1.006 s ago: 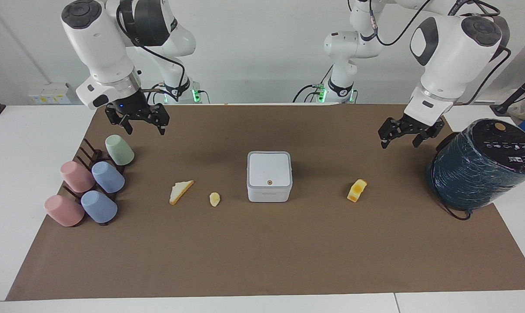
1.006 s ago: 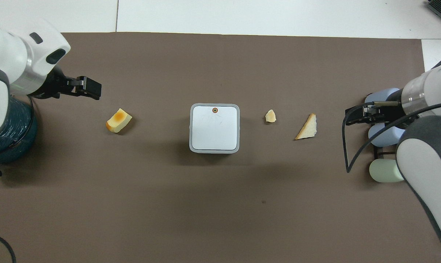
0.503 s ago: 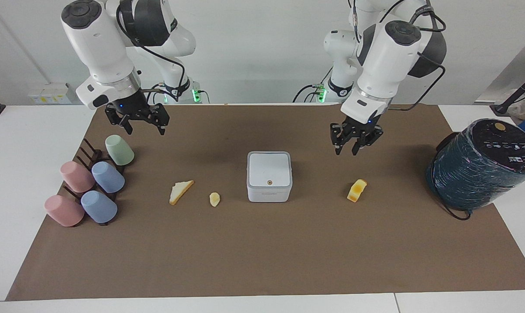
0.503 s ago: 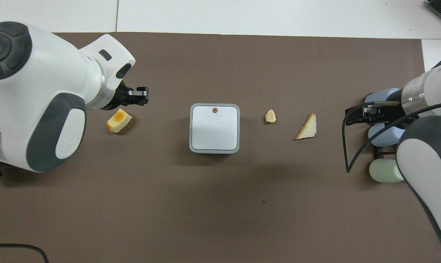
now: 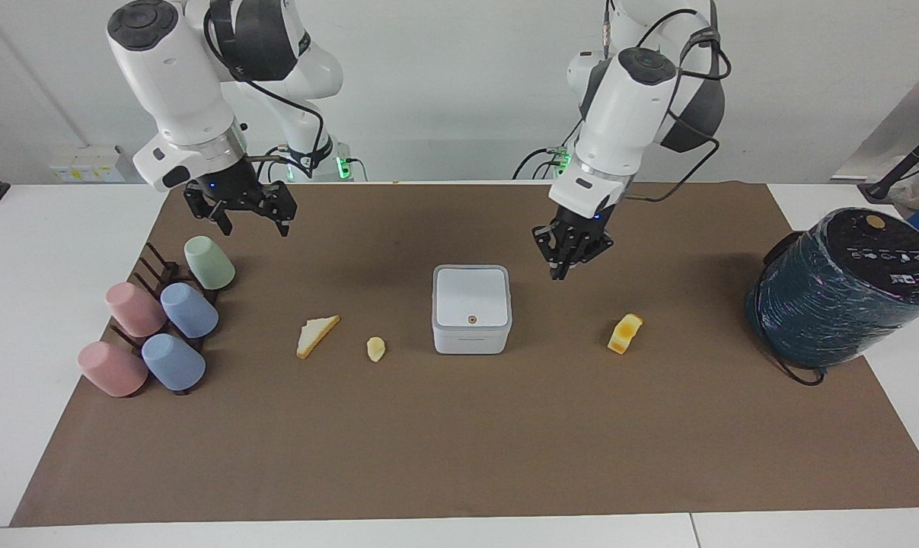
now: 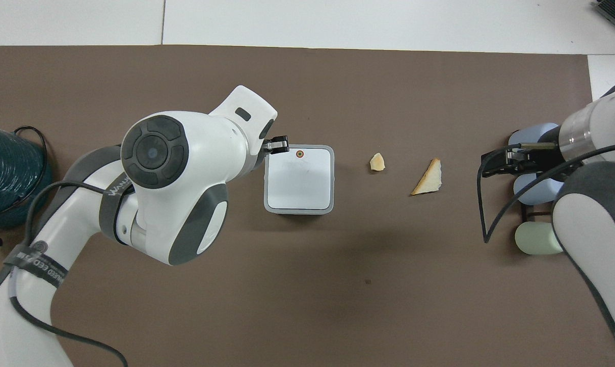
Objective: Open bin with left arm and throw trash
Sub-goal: 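Lift the bin lid with the left gripper while the right gripper grasps the crust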
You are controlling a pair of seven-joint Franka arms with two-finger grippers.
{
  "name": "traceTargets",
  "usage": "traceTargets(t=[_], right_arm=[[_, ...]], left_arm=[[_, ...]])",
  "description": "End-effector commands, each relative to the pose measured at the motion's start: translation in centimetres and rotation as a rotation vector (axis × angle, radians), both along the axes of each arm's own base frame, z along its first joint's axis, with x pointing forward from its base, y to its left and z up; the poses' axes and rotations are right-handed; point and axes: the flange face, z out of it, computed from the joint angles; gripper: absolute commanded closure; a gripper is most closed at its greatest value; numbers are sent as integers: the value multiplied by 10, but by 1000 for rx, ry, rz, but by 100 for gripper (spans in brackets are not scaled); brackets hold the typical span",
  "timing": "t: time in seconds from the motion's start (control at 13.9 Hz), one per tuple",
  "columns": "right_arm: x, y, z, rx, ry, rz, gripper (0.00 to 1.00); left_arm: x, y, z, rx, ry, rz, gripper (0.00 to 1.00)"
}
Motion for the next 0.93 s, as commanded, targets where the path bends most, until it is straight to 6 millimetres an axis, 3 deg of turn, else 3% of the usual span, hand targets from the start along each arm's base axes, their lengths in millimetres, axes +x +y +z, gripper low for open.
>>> traceTargets(t=[0.0,0.14,0.5,0.86], right_arm=[[-7,-6,0,4,7,21,0],[-7,-17,-5,5,11,-7,0],[-5,-7,-58,9,-65,-12,0],[4,8,-143,17,-75,-88,0]], left_arm=[[-9,-2,-11,-31,-12,15,100],[-12,-15,-26,-35,-19,-1,100],[-24,-50,-71,-37,4,-11,100],[-37,-51,-94,-12,35,-28,99]])
